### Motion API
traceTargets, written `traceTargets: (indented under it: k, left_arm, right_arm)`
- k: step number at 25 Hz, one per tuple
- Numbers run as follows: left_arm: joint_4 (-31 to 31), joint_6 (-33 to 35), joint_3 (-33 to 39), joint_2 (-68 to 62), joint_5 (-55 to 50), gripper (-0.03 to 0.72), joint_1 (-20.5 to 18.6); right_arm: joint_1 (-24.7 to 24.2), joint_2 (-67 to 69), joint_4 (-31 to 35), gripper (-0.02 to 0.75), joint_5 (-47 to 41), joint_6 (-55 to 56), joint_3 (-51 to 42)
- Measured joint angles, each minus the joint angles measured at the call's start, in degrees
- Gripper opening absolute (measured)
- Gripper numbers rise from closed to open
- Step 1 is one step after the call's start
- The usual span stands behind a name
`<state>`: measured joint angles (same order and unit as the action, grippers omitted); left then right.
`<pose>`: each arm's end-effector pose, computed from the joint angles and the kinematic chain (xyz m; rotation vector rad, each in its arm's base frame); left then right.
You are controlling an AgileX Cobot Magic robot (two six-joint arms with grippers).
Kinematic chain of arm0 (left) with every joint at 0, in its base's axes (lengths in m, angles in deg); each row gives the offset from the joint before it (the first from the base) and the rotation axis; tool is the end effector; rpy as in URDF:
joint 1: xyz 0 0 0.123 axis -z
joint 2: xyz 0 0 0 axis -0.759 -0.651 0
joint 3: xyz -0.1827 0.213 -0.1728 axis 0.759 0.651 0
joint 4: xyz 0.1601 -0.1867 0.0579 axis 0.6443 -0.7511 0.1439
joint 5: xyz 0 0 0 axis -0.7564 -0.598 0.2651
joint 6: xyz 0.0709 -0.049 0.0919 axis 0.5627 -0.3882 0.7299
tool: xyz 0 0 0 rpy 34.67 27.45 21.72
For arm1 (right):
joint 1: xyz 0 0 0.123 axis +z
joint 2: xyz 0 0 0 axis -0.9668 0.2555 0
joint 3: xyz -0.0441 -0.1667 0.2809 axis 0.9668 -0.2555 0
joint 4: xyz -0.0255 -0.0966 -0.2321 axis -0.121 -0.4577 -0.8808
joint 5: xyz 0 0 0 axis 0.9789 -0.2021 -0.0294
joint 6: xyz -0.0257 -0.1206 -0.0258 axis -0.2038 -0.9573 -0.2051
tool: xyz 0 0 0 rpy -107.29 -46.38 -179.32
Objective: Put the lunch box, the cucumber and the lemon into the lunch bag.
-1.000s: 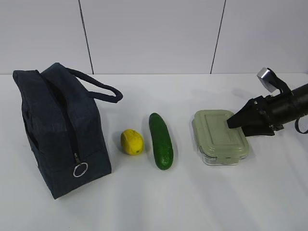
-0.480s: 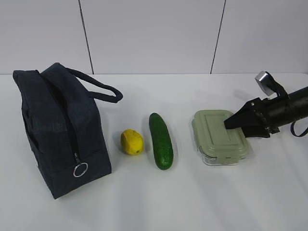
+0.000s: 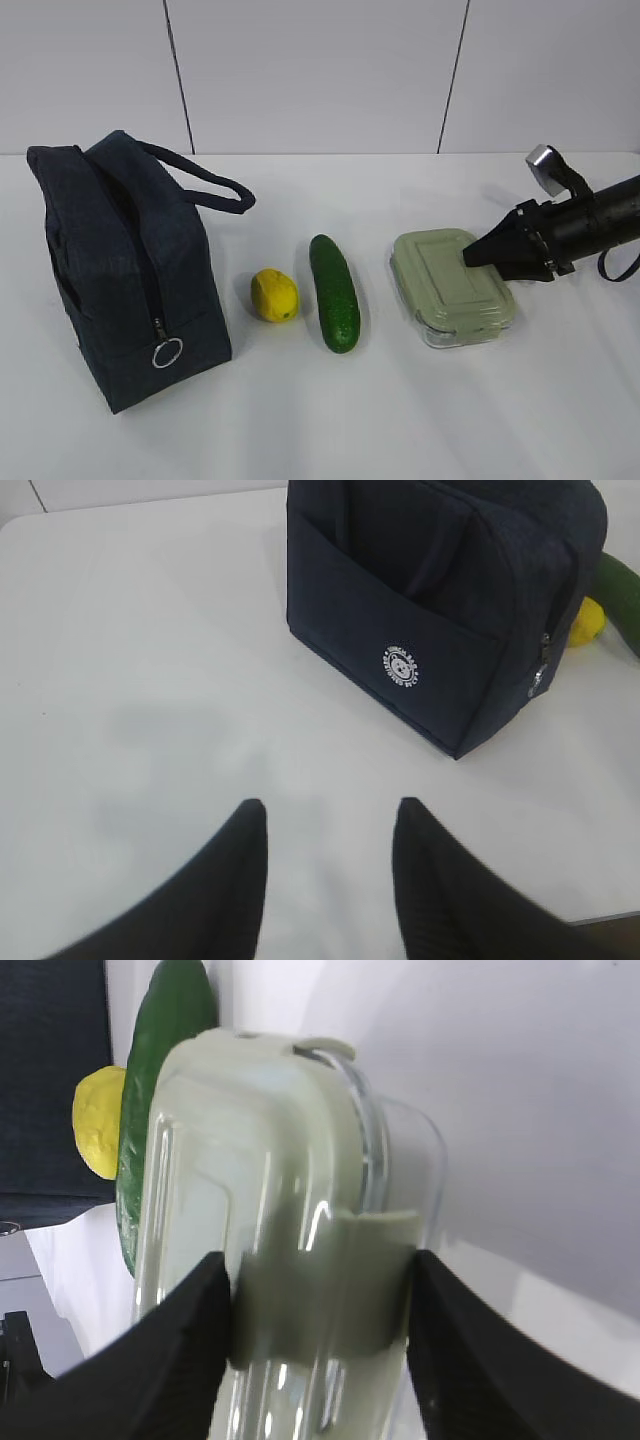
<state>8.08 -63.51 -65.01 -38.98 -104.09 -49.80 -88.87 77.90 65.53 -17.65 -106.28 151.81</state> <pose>-0.0217 -0.0149 0.2644 0.1280 2.0699 -0.0783 0.4420 -0.0017 0.1175 -0.2552 2.5590 1.2722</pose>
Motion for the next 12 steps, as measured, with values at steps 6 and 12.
traceTargets:
  k: [6, 12]
  left_arm:
    - [0.0, 0.0, 0.0, 0.0, 0.0, 0.305, 0.0]
    - [0.0, 0.0, 0.0, 0.0, 0.0, 0.305, 0.0]
  right_arm:
    - [0.0, 0.0, 0.0, 0.391, -0.09, 0.0, 0.0]
    - [0.0, 0.0, 0.09, 0.391, -0.09, 0.0, 0.0]
